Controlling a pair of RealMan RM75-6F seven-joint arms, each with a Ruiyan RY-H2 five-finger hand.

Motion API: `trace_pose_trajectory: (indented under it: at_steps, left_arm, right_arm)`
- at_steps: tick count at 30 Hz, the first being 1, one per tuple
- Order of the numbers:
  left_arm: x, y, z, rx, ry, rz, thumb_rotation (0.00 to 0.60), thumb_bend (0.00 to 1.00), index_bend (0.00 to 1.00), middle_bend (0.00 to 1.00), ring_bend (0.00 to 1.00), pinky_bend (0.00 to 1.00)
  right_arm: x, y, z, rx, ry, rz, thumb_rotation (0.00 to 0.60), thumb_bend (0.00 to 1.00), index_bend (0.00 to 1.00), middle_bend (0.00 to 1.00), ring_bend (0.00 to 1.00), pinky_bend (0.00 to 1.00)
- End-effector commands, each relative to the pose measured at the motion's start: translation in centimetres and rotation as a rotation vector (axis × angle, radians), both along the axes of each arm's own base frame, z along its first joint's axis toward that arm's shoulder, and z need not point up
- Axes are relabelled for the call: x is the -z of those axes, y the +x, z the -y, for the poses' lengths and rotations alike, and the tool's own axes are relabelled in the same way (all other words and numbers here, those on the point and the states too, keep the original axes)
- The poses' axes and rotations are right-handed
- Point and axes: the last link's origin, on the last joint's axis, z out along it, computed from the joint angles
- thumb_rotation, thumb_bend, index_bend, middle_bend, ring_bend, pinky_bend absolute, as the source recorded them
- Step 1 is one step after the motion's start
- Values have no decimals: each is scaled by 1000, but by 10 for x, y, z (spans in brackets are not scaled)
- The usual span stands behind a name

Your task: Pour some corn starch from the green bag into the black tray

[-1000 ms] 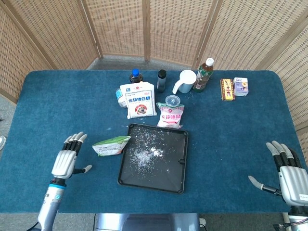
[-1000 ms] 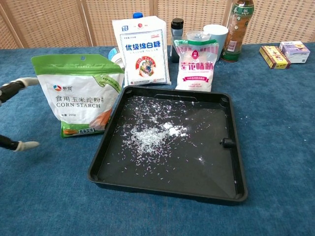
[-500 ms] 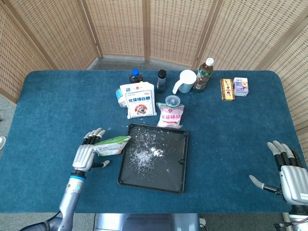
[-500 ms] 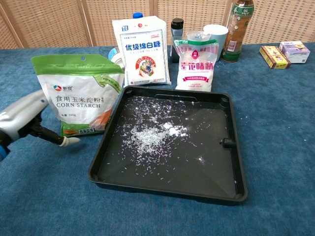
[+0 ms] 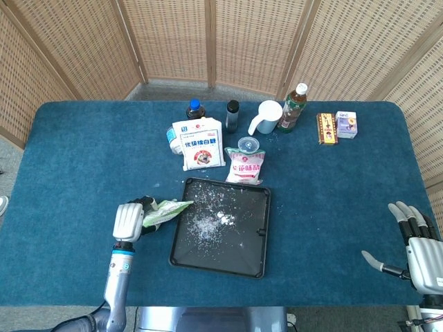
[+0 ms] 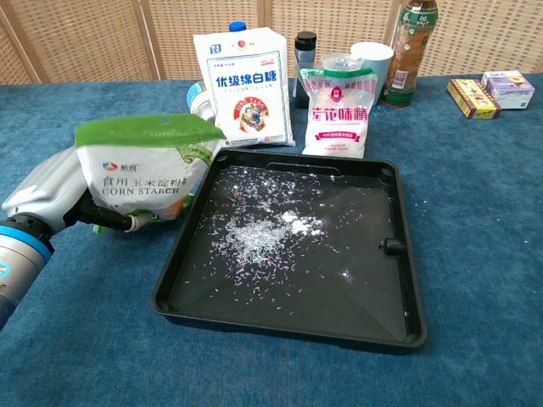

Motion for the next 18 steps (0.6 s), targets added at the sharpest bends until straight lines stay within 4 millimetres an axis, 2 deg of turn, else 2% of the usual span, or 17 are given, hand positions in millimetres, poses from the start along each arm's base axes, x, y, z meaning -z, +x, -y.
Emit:
trace_pose_trajectory:
  at_steps: [1, 5, 8, 12, 18]
  left_arm:
    - [-1, -1, -1, -5, 41, -11, 600, 332, 710, 690, 674, 681]
    - [-5, -1, -2, 25, 61, -8, 600, 342, 730, 701, 685, 689]
    - [-18, 0, -4, 77, 85, 7, 600, 344, 734, 707, 692, 689]
    - [-39, 3, -7, 173, 78, -10, 600, 356, 734, 708, 693, 688]
    - [-81, 8, -13, 348, -60, -183, 600, 348, 735, 708, 694, 679]
  right_arm:
    - [0, 0, 0, 0, 1, 1, 272, 0, 43, 56, 38, 53]
    - [0, 0, 0, 0, 3, 1, 271, 0, 42, 56, 38, 53]
    - [0, 0, 0, 2, 3, 1, 273, 0, 43, 56, 38, 53]
    - [2, 0, 0, 2, 7, -2, 272, 0, 43, 56, 38, 53]
    - [3, 1, 0, 0, 11, -5, 271, 0, 43, 56, 38, 53]
